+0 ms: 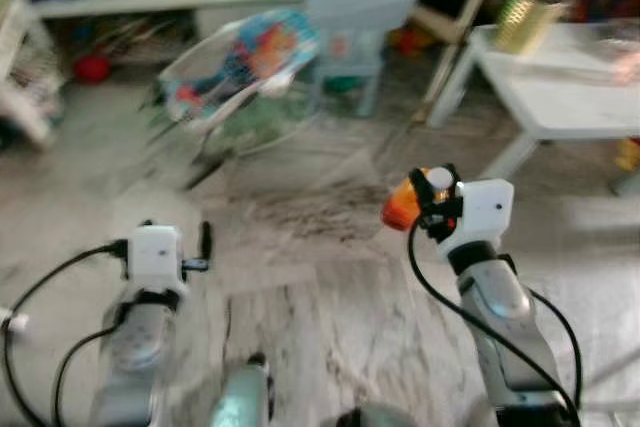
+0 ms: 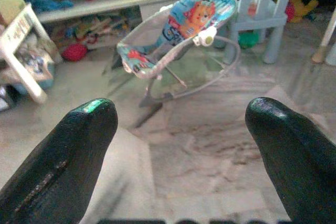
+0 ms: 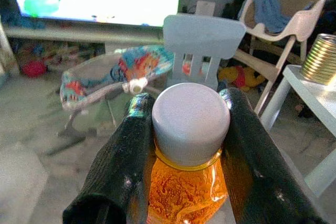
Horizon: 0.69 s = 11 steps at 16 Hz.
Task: Restocking fridge
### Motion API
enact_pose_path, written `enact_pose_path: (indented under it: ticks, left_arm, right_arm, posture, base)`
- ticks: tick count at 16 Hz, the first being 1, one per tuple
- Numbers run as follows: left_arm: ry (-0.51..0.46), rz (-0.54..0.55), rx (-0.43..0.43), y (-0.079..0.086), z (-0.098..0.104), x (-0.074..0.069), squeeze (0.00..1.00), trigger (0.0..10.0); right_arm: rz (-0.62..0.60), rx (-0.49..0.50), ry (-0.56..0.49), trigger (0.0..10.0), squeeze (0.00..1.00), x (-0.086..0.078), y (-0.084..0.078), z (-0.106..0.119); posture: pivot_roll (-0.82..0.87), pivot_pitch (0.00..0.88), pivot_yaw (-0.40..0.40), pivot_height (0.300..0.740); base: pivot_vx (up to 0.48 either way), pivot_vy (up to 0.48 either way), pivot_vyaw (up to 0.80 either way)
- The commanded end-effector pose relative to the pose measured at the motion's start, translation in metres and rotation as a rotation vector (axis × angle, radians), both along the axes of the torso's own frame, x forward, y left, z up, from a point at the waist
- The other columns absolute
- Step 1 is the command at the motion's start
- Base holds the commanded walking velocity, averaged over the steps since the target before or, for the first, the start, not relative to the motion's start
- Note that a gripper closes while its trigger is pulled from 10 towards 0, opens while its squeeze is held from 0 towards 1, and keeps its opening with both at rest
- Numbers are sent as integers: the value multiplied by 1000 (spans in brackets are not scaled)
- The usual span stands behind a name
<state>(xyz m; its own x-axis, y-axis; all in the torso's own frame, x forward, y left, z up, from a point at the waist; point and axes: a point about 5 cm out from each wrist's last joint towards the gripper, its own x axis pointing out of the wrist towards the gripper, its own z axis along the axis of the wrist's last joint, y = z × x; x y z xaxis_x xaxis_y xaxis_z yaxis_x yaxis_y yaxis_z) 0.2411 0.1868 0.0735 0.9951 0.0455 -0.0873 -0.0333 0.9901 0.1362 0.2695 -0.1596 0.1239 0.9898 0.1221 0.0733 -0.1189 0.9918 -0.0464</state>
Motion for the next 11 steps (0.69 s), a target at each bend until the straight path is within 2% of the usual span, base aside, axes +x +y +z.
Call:
enact_pose_path:
  ticks: [1, 6, 11]
  left_arm:
    - [-3, 10, 18, 5, 1, 1, 0, 10000]
    - [-1, 8, 23, 0, 3, 1, 0, 10000]
    - [-10, 3, 12, 0, 5, 4, 0, 10000]
  right_arm:
    - [0, 9, -37, 10000, 0, 1, 0, 7]
    - [-6, 2, -45, 10000, 0, 4, -2, 8]
    - [29, -4, -51, 10000, 0, 6, 4, 9]
  posture:
    - [108, 141, -104, 740]
    - [109, 146, -99, 740]
    - [111, 147, -100, 740]
  base:
    - [0, 0, 681]
    - [0, 0, 661]
    - [0, 0, 669]
